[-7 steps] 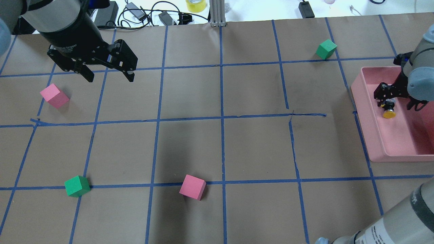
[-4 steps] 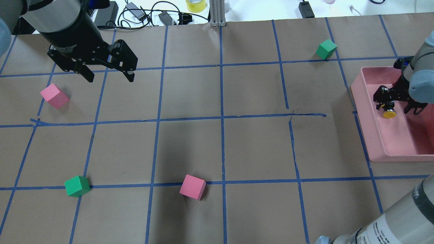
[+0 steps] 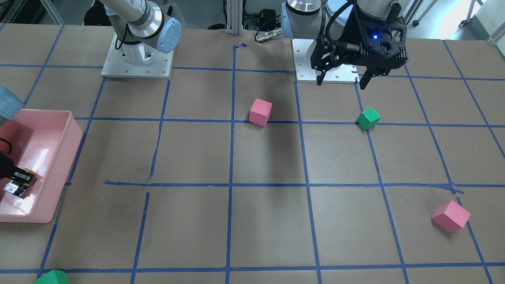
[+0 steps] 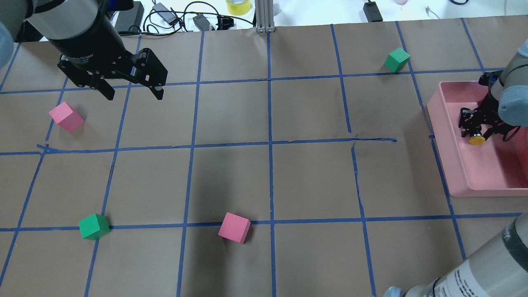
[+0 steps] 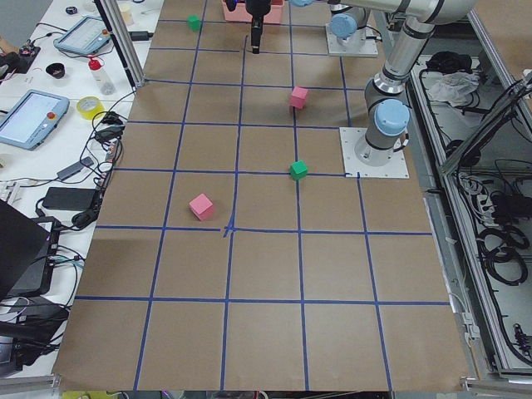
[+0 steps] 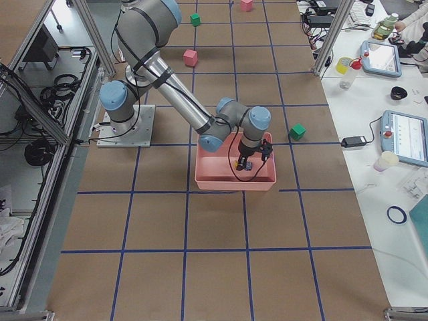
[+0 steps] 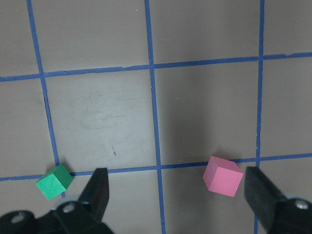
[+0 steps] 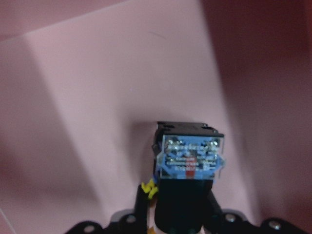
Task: Align button upright
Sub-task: 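Close the right gripper on the button body and lift it from the bin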
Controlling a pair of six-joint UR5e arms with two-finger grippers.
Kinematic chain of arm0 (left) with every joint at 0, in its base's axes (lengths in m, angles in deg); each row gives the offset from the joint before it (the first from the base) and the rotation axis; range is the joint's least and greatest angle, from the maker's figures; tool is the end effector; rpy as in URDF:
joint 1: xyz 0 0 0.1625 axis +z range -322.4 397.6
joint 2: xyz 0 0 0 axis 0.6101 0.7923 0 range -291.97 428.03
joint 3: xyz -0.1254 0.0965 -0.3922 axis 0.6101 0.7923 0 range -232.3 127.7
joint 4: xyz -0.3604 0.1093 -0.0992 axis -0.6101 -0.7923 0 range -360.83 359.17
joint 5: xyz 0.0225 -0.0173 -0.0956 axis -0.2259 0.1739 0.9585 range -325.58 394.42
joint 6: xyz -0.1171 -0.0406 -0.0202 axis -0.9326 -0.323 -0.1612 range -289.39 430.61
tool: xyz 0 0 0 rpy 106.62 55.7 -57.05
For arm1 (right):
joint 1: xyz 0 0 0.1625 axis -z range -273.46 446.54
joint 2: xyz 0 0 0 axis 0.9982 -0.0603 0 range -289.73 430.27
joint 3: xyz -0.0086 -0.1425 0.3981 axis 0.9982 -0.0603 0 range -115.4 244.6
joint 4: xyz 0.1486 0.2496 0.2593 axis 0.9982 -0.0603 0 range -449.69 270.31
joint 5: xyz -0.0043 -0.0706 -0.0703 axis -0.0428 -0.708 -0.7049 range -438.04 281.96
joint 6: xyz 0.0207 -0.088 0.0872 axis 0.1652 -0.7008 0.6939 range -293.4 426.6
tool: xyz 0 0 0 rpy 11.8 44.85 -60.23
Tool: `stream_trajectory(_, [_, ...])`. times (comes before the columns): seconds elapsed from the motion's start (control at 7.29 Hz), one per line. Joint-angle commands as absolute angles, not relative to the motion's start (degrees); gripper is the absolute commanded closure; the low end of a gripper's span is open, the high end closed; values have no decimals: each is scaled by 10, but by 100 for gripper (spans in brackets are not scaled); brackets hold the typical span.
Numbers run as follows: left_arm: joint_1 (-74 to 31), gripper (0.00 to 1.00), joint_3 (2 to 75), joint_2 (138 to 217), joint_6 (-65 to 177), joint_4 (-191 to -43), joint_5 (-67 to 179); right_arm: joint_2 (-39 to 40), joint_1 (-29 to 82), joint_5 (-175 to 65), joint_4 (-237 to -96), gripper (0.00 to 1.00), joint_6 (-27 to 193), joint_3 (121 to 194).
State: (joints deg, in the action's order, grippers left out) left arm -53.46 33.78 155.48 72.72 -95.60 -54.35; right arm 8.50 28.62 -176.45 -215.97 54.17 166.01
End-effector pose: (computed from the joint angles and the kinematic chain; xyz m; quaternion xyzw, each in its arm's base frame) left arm -0.1443 -0.4456 0.5037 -0.0278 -0.9994 0.0150 0.0105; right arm -0.2074 -0.5474 0.1718 -0.1680 -0.9826 -0.0549 0.0567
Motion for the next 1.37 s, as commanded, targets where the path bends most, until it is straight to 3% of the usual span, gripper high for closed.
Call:
stream_trajectory(0.0, [-535,0,338,1555,727,-956,-543,68,286,-1765,-2157,100,542,1658])
stream_trajectory(0.27, [-535,0,337,1555,727,-956,-543,16,286,-1733,-2113,100,547,1651])
stream_trajectory(0.82, [-535,0,337,1555,727,-956,-543,-13,273,-1727,-2055,100,542,1599])
stream_trajectory(1.23, [-535,0,337,1555,727,-956,-543,-49,187,-1741,-2010,100,510,1579])
